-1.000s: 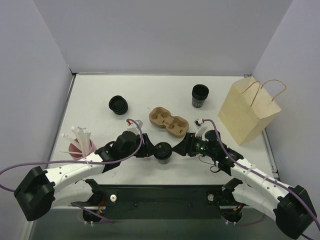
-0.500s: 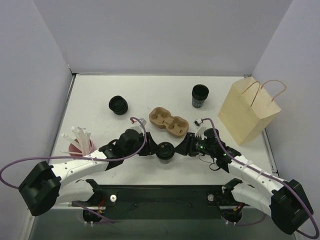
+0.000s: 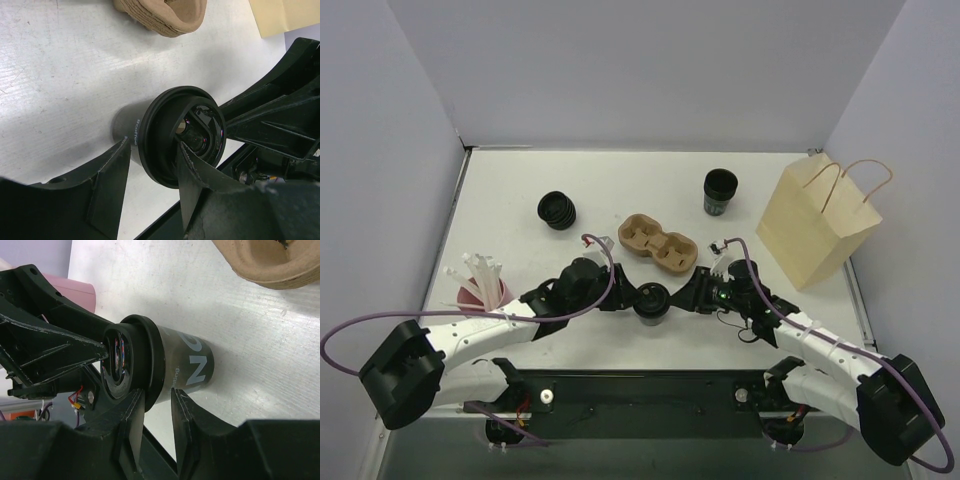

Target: Pack the takeout coffee

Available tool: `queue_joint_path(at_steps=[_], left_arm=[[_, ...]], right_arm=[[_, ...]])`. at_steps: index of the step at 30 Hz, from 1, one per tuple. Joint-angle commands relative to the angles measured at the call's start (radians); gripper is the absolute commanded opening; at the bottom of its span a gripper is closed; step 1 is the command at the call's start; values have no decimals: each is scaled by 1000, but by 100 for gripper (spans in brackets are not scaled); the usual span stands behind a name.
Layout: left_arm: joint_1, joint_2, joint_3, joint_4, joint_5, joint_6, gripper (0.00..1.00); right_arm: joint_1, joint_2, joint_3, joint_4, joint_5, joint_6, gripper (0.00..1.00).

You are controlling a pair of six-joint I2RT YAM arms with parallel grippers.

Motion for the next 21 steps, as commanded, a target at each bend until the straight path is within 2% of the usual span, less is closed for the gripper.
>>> queue_joint_path(at_steps=[1,4,10,15,21], left_arm=[[-9,49,-57,-171,-47,40,50],[-10,61,-79,-152,-45,29,50],[-13,139,-114,-113,-42,4,50],[-28,192,-140,-41,-33,-33,49],[-32,183,-136,-56,-43,-28,49]], right_arm=[[-4,13,-37,49,31,12,26],[-6,1,-105,91,69,43,19],[-6,21,-254,275,129,106,11],[-6,87,-312,373,163,138,9],[2,124,-366,456,184,202,8]])
